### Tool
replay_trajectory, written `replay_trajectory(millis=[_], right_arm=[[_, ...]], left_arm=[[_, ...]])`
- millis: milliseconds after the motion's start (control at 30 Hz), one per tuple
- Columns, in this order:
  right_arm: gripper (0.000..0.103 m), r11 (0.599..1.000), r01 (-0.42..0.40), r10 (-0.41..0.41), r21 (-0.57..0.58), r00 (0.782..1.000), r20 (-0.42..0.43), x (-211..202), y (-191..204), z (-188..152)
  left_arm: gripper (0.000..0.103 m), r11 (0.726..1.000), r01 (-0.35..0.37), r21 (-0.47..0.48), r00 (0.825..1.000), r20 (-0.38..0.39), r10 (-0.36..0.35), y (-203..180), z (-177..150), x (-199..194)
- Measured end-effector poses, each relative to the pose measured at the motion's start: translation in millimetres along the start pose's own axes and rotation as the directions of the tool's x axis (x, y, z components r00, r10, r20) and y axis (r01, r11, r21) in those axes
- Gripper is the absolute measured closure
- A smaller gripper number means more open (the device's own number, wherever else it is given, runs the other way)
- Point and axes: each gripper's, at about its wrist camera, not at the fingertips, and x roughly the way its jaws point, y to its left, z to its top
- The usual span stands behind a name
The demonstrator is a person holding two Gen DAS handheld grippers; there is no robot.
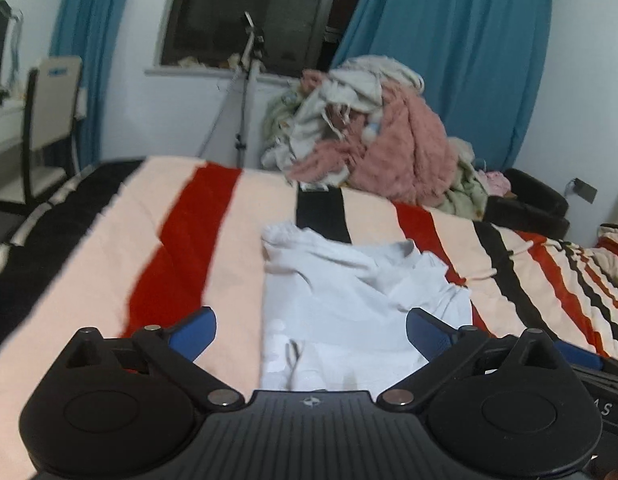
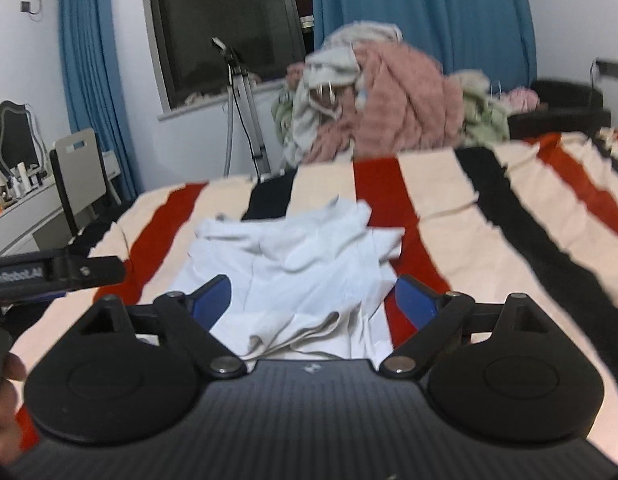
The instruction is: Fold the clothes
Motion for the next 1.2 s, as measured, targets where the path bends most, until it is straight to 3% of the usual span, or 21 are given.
replay_trajectory(millis=[133,400,600,700,767,867,933,1000,1033,1100,1167,1200], right_arm=[[0.013,1.000,0.000,0.001,-0.030,0.999,0.053,-29,6,4],[0.013,0.999,-0.016,0.020,-0.035,0.994,0.107,-95,11,-8],[0.013,0.999,0.038,-0.033,-0.036,0.992,0.125,-121,10,-17],[0.013,0.999,0.049,-0.047,-0.015,0.991,0.127,-127,8,-20],[0.013,0.998,0.055,-0.055,0.001,0.991,0.121,-127,5,-20],[0.013,0.997,0.062,-0.065,0.035,0.992,0.104,-123,1,-21],[0.013,0.996,0.063,-0.069,0.066,0.994,0.087,-120,-2,-22],[0.013,0.994,0.062,-0.068,0.096,0.996,0.058,-115,-5,-25],[0.013,0.992,0.063,-0.068,0.107,0.997,0.043,-112,-6,-26],[0.013,0.990,0.064,-0.066,0.123,0.998,0.020,-107,-7,-29],[0.013,0.986,0.051,-0.051,0.160,0.999,-0.004,-104,-8,-32],[0.013,0.981,0.039,-0.036,0.190,0.999,-0.018,-103,-10,-33]], left_arm=[[0.001,0.998,-0.039,0.045,0.998,0.048,0.037,-4,-6,-38],[0.000,0.995,-0.012,0.097,0.994,0.113,0.001,-17,-30,-102],[0.000,0.985,-0.027,0.173,0.996,0.089,0.012,-29,-58,-124],[0.000,0.989,0.021,0.147,0.999,0.032,-0.026,-29,-71,-127],[0.001,0.995,0.078,0.068,0.995,-0.064,-0.073,-24,-79,-119],[0.004,0.984,0.141,-0.112,0.963,-0.216,-0.163,-10,-91,-99],[0.005,0.946,0.150,-0.286,0.926,-0.296,-0.236,6,-102,-79],[0.010,0.892,0.123,-0.436,0.892,-0.344,-0.292,25,-109,-55],[0.011,0.863,0.101,-0.495,0.888,-0.347,-0.303,34,-113,-44],[0.017,0.803,0.059,-0.592,0.897,-0.322,-0.303,52,-118,-28],[0.030,0.783,0.042,-0.621,0.914,-0.293,-0.280,58,-116,-23],[0.048,0.790,0.034,-0.612,0.923,-0.284,-0.260,59,-115,-23]])
